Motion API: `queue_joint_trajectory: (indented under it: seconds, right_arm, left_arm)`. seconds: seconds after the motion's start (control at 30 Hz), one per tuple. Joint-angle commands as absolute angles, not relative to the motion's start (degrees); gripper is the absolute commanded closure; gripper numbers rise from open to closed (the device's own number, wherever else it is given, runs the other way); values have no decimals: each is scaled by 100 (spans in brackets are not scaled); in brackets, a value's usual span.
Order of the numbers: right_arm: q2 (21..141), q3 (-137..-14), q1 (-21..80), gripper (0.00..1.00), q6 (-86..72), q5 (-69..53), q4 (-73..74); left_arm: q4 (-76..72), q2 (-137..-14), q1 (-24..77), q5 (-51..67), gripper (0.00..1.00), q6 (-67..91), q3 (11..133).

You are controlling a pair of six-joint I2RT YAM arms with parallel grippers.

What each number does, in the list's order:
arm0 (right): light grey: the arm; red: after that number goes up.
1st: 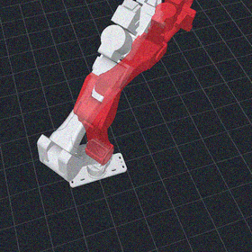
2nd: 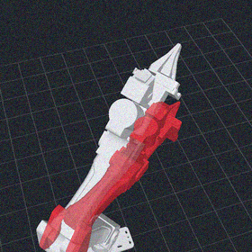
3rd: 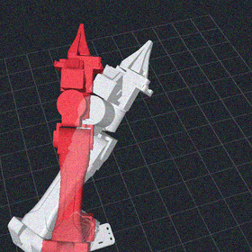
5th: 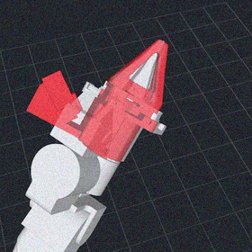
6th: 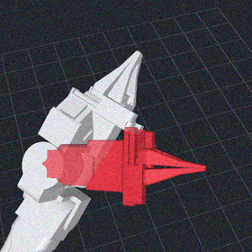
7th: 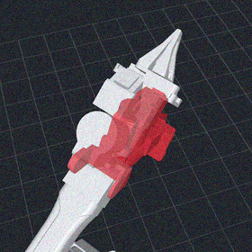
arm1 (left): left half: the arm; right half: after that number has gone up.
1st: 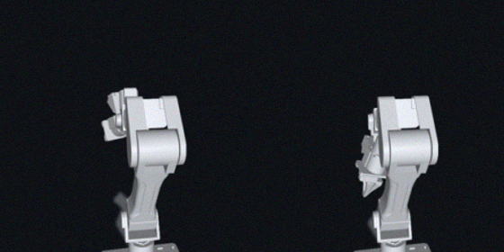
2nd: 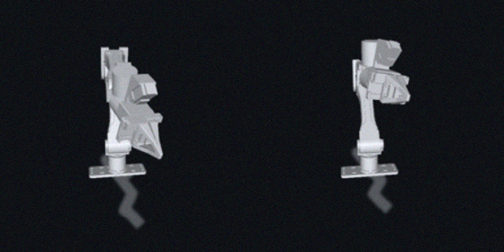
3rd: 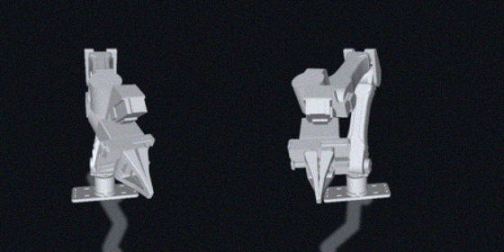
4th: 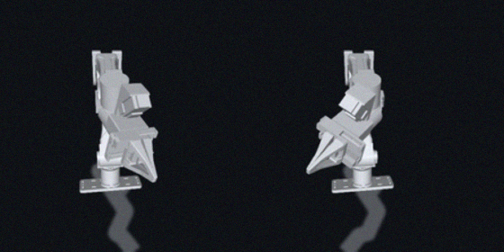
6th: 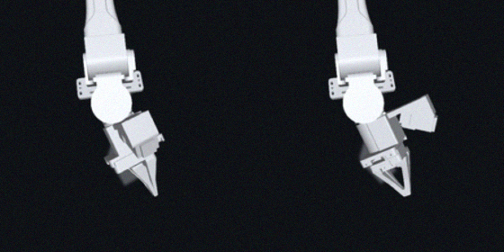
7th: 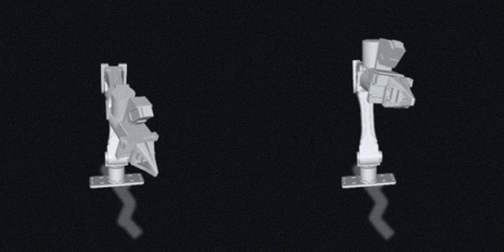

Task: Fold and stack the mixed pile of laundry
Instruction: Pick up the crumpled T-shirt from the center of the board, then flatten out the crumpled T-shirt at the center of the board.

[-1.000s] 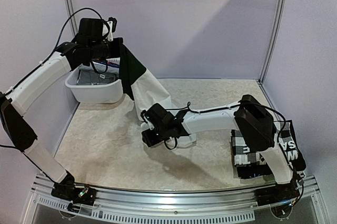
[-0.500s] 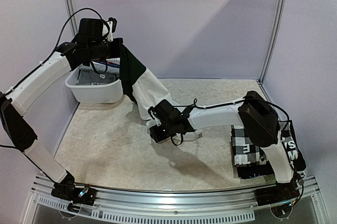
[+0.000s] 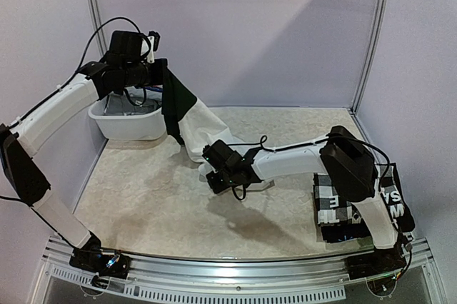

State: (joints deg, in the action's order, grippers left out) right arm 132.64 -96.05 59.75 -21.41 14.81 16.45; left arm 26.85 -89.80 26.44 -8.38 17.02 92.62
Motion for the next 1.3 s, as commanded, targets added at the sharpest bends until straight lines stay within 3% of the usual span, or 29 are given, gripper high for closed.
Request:
queue_joint_trajectory:
  seconds: [0.0,0.17,0.33,0.83,1.03,1.17,1.27]
  right_arm:
    - [13574,-9561,6069,100,-2119,1589,2212]
    - [12808,-9049,6097,100,-2102,1108,2107]
    - [11209,-8219,6099,100,-2011,986,2125]
    - [6496,-7238,5963,100,-1863,1943,2870]
    - [5840,-7177,5318,100,-1896,2430,2961]
    - [6260,-6844,4103,100,-2292,1689,2930]
    - [6836,-6486,3401,100,-2570,924,2676]
  left_arm:
    - [2573,-8702,2552,-958,100,1661,9088]
    - [2749,-8443,2544,-1168,100,1701,8965]
    - [3074,-7888,2541,-1372,100,1688,8843]
    - [3982,-6014,2575,-1492,100,1809,9225]
    - [4480,-6530,2584,-1627,100,1851,9847]
    - [5244,-7632,2576,-1922,100,1797,10038]
    - [5180,-8424,2575,-1685,100,1860,9517]
